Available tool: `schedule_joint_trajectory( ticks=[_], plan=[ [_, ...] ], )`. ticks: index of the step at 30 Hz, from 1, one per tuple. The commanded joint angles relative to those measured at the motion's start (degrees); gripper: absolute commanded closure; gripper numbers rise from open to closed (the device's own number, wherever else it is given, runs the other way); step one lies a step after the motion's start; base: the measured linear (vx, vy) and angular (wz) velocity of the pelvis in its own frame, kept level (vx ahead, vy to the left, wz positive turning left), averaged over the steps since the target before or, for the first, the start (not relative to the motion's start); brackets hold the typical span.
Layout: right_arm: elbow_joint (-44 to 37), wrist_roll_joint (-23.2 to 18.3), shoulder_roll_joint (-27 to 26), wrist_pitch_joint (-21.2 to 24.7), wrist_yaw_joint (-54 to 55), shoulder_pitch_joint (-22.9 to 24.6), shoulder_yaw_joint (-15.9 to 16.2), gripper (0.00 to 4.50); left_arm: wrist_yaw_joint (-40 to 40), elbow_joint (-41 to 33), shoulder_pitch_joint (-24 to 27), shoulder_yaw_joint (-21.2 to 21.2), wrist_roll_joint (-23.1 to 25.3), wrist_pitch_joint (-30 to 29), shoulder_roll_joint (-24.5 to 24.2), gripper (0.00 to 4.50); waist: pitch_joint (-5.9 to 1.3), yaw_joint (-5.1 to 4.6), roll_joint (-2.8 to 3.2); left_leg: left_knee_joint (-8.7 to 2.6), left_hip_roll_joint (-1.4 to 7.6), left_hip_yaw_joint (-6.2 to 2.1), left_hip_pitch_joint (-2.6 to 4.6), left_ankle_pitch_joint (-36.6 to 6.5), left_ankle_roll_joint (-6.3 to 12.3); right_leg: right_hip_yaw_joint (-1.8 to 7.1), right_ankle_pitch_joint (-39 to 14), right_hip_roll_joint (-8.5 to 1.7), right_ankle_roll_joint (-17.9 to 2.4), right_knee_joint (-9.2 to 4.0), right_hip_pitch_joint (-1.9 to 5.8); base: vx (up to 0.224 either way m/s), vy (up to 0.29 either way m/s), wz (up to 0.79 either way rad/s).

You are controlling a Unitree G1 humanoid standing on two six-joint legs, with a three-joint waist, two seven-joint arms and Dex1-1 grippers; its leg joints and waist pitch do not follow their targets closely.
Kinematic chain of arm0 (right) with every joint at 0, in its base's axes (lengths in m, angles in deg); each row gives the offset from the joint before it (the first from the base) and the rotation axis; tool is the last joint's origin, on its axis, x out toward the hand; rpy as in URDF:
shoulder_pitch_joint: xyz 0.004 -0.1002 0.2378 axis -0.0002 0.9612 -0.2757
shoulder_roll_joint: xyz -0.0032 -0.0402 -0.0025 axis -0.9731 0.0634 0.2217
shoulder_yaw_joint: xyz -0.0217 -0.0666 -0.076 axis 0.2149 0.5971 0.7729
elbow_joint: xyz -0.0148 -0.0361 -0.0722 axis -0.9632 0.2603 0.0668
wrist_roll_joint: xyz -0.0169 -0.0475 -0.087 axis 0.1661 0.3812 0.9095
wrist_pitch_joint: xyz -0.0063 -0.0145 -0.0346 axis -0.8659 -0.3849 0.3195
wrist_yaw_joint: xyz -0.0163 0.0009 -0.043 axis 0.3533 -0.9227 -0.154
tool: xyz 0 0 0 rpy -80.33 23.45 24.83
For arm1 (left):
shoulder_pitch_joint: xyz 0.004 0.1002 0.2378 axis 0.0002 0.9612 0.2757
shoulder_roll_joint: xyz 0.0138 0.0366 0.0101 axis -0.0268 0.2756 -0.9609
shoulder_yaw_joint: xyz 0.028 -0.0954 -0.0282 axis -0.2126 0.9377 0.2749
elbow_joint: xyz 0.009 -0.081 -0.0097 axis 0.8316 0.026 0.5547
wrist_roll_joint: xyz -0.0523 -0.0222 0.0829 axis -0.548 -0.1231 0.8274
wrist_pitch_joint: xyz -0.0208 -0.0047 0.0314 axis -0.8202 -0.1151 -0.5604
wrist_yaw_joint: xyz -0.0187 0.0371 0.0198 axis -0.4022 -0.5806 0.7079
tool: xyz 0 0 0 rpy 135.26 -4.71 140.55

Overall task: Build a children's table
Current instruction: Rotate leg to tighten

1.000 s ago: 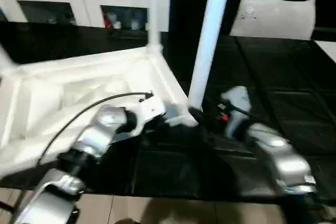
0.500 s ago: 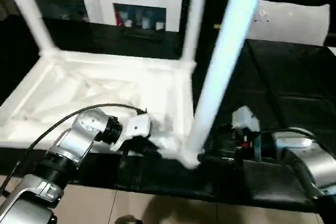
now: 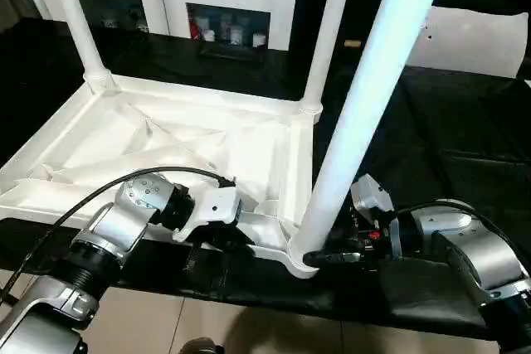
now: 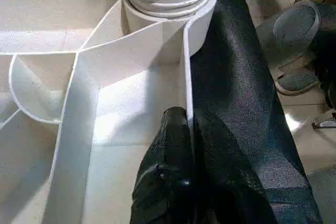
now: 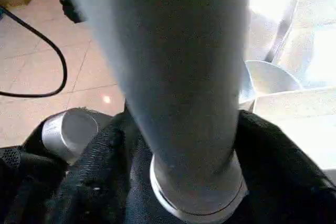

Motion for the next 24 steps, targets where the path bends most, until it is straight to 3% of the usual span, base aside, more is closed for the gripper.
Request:
schedule_joint_trajectory(
  ticks=[1,2,6,10,14,19,20,22,23,24],
  plan=[
    [-0.2,-0.4,0.3,0.6,-0.8,-0.6,0.6,2.02,2.5,-0.6,0.3,-2.1,0.4,1.2,0.3,4.50,-3.00,-0.12,-0.28,-3.66,4.71,-1.41,1.35,-5.3,4.17,2.03,2.8,-5.27,-15.1,-3.55,1.36,0.000,0.000,0.00],
    [-0.1,-0.3,0.2,0.7,-0.9,-0.7,0.7,2.02,2.3,-0.4,0.2,-2.1,0.5,1.4,0.3,4.50,-3.07,-0.13,-0.54,-3.62,4.73,-1.37,1.39,-5.0,4.19,2.01,3.3,-5.21,-15.1,-3.47,1.40,0.000,0.000,0.00],
    [-0.1,-0.4,0.1,1.1,-1.1,-0.6,0.9,2.39,1.7,0.3,0.1,-1.9,0.8,1.8,0.4,4.50,-3.10,-0.05,-0.33,-3.58,4.70,-1.38,1.38,-4.5,4.47,1.95,4.4,-5.15,-15.3,-3.34,1.38,0.000,0.000,0.00],
    [-0.6,-0.7,0.0,1.6,-0.9,-0.2,1.0,2.47,0.5,0.9,0.1,-1.6,0.9,1.7,0.8,4.50,-3.08,-0.01,-0.44,-3.59,4.71,-1.37,1.40,-5.1,4.11,1.98,3.5,-5.20,-15.2,-3.40,1.39,0.000,0.000,0.00],
    [-4.0,-2.6,-2.9,4.7,4.9,1.8,-0.8,2.49,-4.8,1.5,0.0,0.0,0.9,-2.3,3.4,4.50,-2.92,-0.16,-0.59,-3.75,4.72,-1.36,1.39,-5.6,3.72,2.09,2.1,-5.22,-14.9,-3.56,1.28,0.000,0.000,0.00],
    [-4.9,1.6,-7.6,5.9,16.2,2.7,-1.3,2.51,-12.5,3.9,-1.9,1.1,3.0,-6.0,6.5,4.50,-2.20,-0.79,-0.58,-4.54,4.58,-1.72,1.87,-13.6,-0.76,2.37,-15.3,-5.59,-11.6,-5.33,0.64,-0.010,0.000,0.00],
    [-4.2,4.5,-13.9,10.6,27.9,1.7,-2.6,2.53,-18.4,6.1,-4.3,2.9,2.7,-10.7,10.2,4.50,-1.97,-1.18,0.13,-4.79,4.53,-1.85,2.06,-15.7,-2.02,2.56,-18.5,-5.53,-10.8,-5.62,0.25,-0.052,0.002,0.00],
    [-3.8,5.3,-16.5,12.6,32.4,1.2,-3.4,2.54,-20.4,6.8,-5.2,3.6,2.5,-12.8,11.6,4.50,-1.92,-1.69,-0.23,-4.99,4.29,-2.18,2.23,-18.6,-3.73,2.38,-23.1,-5.56,-9.7,-5.97,-0.10,0.000,0.000,0.00],
    [-3.3,6.3,-19.3,14.4,36.9,0.4,-4.0,2.55,-23.0,7.7,-6.2,4.1,2.7,-14.5,13.1,4.50,-2.49,-2.35,-0.01,-5.46,4.31,-2.81,1.50,-17.4,-5.11,2.13,-22.1,-5.58,-8.4,-5.36,0.68,0.000,0.000,0.00],
    [-2.9,6.9,-20.8,15.3,39.2,-0.1,-4.2,2.55,-24.3,8.1,-6.8,4.3,2.9,-15.3,13.9,4.50,-2.54,-2.59,-0.03,-5.62,4.36,-2.83,1.25,-16.4,-5.24,2.05,-19.7,-5.45,-8.5,-5.27,0.75,-0.050,0.037,-0.22]
  ],
)
